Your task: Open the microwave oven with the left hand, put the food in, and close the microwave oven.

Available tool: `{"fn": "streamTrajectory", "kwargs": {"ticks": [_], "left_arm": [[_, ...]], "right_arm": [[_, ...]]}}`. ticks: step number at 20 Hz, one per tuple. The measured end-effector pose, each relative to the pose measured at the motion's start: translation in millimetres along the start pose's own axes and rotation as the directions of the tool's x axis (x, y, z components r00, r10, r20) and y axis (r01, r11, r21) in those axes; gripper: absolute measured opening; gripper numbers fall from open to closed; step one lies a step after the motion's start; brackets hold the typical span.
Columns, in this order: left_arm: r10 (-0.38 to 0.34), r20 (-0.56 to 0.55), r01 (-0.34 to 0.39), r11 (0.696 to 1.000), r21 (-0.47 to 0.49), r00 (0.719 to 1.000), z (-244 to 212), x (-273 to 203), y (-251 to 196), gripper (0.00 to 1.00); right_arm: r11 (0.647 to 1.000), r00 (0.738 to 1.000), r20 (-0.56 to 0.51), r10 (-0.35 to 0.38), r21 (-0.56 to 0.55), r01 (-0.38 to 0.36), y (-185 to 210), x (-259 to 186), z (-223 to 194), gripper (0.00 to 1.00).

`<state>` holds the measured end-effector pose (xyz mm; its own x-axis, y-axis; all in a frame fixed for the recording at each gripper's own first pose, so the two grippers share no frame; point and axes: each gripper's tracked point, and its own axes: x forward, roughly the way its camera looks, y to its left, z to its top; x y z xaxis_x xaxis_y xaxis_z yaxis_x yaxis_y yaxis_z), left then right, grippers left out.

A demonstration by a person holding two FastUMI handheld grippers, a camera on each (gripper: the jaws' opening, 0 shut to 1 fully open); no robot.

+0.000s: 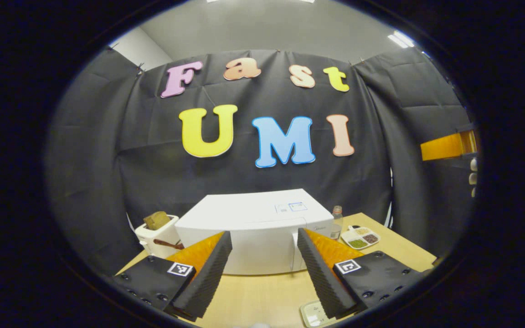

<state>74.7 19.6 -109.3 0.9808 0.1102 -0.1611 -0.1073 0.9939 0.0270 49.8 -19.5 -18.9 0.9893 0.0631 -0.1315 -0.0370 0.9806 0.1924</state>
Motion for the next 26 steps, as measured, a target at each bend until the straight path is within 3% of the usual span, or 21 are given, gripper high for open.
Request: {"fn": "streamTrajectory", "kwargs": {"ticks": [3,10,11,14,15,26], "left_arm": [[0.031,0.004,-0.031,0.999,-0.037,1.0,23.7,-17.0,27.5,0.97],[0.059,0.063,-0.057,0.998,-0.034,0.996,59.7,-40.7,62.5,0.99],[0.054,0.07,-0.052,0.998,-0.037,0.996,63.0,-41.8,63.0,0.95],[0.036,0.087,-0.031,0.998,-0.049,0.996,72.1,-44.3,64.4,0.97],[0.038,0.097,-0.034,0.999,-0.04,0.995,74.6,-43.8,67.1,0.97],[0.045,0.127,-0.038,0.998,-0.057,0.991,94.5,-45.2,77.2,0.99]], "right_arm": [[1.0,1.0,0.03,-0.001,-0.03,0.002,10.2,-4.5,6.4,0.95],[0.999,0.999,0.053,0.002,-0.049,0.001,35.0,-10.4,7.1,0.99],[0.999,0.998,0.058,0.005,-0.048,-0.002,38.9,-10.9,8.9,0.99],[0.999,0.997,0.077,-0.02,-0.048,0.024,37.4,-10.1,13.3,0.95],[0.999,0.996,0.081,-0.023,-0.045,0.027,38.5,-11.4,14.0,0.99],[0.997,0.993,0.084,-0.083,0.013,0.082,17.7,-18.9,21.4,0.99]]}}
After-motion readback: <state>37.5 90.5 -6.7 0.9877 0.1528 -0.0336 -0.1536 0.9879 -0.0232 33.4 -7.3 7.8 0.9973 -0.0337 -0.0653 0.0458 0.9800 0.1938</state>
